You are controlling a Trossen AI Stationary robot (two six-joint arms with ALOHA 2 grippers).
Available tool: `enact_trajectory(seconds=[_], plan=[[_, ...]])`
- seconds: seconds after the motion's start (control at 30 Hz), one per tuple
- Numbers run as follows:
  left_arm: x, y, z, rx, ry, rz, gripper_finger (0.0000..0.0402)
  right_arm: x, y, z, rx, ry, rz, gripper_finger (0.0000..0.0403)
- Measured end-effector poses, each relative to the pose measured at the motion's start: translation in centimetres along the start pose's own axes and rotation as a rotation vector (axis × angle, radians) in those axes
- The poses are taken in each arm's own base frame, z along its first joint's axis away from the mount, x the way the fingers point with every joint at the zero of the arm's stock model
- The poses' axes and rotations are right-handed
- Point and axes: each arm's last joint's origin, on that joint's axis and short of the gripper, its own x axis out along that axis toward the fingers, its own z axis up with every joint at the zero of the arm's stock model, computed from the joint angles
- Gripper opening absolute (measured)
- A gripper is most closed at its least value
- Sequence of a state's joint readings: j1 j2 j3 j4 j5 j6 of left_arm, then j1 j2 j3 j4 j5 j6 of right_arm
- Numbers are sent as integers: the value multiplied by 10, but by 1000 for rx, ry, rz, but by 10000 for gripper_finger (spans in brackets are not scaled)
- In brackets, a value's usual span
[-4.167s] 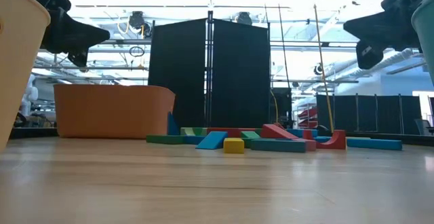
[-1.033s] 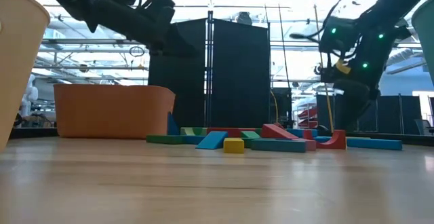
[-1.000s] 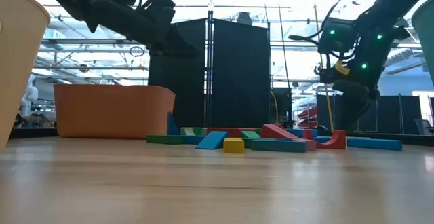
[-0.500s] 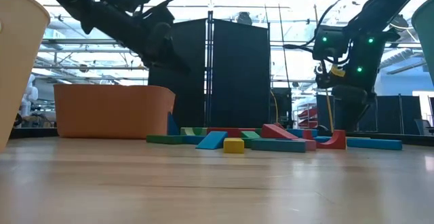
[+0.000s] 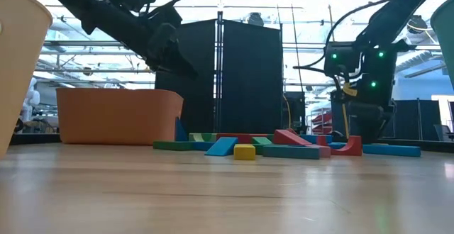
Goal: Sort blocks by size
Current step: Put the yellow rectangular block into the blue bin
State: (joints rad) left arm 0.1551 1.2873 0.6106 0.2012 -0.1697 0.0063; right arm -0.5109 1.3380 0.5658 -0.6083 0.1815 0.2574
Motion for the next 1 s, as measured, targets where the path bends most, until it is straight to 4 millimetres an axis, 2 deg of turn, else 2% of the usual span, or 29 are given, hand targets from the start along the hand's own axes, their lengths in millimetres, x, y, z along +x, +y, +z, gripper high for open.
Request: enact_trajectory(seconds=[0.27,1.0], plan=[[0,0,0,26,1,4,80,1,0,1,1,5,19,217],[0,0,3,28,-30,5,80,1,1,0,72,19,57,102]])
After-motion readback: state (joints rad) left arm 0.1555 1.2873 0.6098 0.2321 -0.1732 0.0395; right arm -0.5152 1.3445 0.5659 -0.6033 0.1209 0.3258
